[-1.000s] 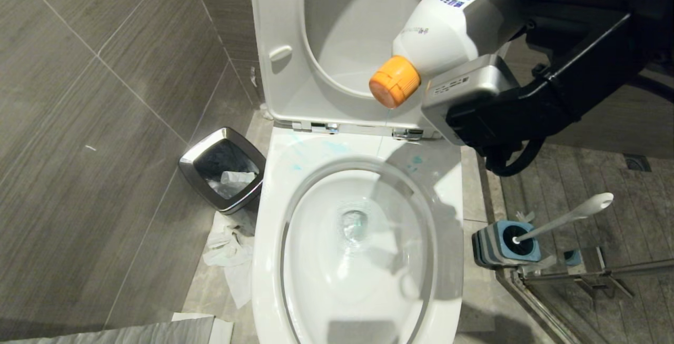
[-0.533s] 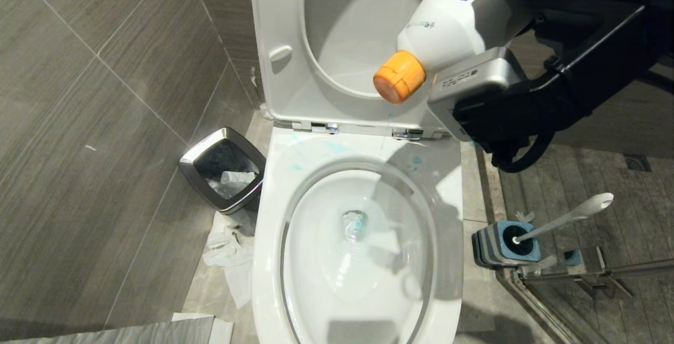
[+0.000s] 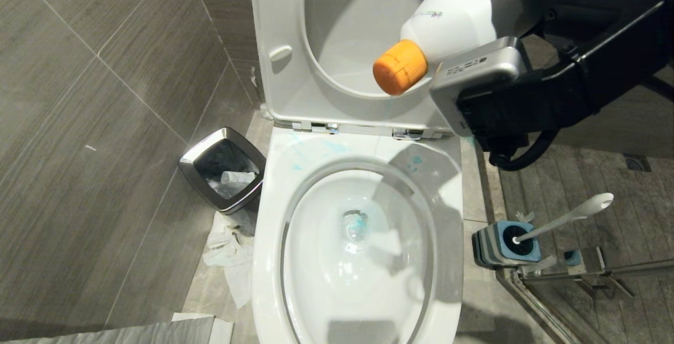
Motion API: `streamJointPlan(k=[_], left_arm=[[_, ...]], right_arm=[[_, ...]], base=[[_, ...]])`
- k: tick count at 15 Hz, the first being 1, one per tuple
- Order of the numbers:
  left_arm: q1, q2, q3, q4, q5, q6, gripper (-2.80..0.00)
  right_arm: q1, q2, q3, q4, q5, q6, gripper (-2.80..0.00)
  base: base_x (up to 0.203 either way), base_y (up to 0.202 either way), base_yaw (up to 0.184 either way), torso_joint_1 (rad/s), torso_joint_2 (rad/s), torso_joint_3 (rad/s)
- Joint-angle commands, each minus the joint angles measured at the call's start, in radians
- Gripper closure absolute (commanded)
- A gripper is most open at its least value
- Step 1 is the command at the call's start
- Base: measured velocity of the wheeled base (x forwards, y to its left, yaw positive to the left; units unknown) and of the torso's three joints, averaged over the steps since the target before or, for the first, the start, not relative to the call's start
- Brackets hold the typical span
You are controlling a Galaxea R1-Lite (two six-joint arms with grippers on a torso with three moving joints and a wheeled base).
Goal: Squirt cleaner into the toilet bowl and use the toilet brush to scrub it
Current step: Pour in the cleaning agent
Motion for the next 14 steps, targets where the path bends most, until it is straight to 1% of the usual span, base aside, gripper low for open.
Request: streamJointPlan(k=[1, 4, 6, 9, 10, 11, 12, 14], left_arm=[[-0.001, 0.001, 0.002, 0.0, -0.001, 0.0, 0.0], [-0.001, 0.001, 0.002, 0.0, -0.001, 0.0, 0.0], [-0.001, 0.001, 0.002, 0.0, -0.001, 0.0, 0.0], [0.0, 0.001, 0.002, 0.0, -0.001, 0.0, 0.0], [0.0, 0.001, 0.002, 0.0, -0.001, 0.0, 0.0], [0.0, 0.001, 0.002, 0.0, -0.001, 0.0, 0.0], [0.0, 0.001, 0.002, 0.0, -0.001, 0.0, 0.0], [-0.001, 0.001, 0.002, 0.0, -0.001, 0.0, 0.0]], right_arm=[[0.0, -0.037, 0.037, -0.001, -0.007, 0.073, 0.0], [0.0, -0.081, 0.085, 0.001, -0.008, 0.258, 0.0], [0.0, -0.082, 0.091, 0.001, -0.008, 0.424, 0.0], [-0.001, -0.053, 0.076, 0.001, -0.009, 0.756, 0.0], [-0.005, -0.044, 0.059, 0.001, -0.021, 0.841, 0.0], [-0.015, -0.038, 0.03, 0.001, -0.048, 0.916, 0.0], [-0.024, -0.037, 0.006, 0.002, -0.066, 0.965, 0.0], [-0.061, -0.04, -0.037, 0.005, -0.073, 1.054, 0.0]], base=[[0.0, 0.0, 0.0, 0.0, 0.0, 0.0], [0.0, 0.0, 0.0, 0.0, 0.0, 0.0], [0.0, 0.0, 0.0, 0.0, 0.0, 0.0], [0.0, 0.0, 0.0, 0.0, 0.0, 0.0], [0.0, 0.0, 0.0, 0.0, 0.0, 0.0], [0.0, 0.0, 0.0, 0.0, 0.0, 0.0], [0.0, 0.0, 0.0, 0.0, 0.0, 0.0], [0.0, 0.0, 0.0, 0.0, 0.0, 0.0]])
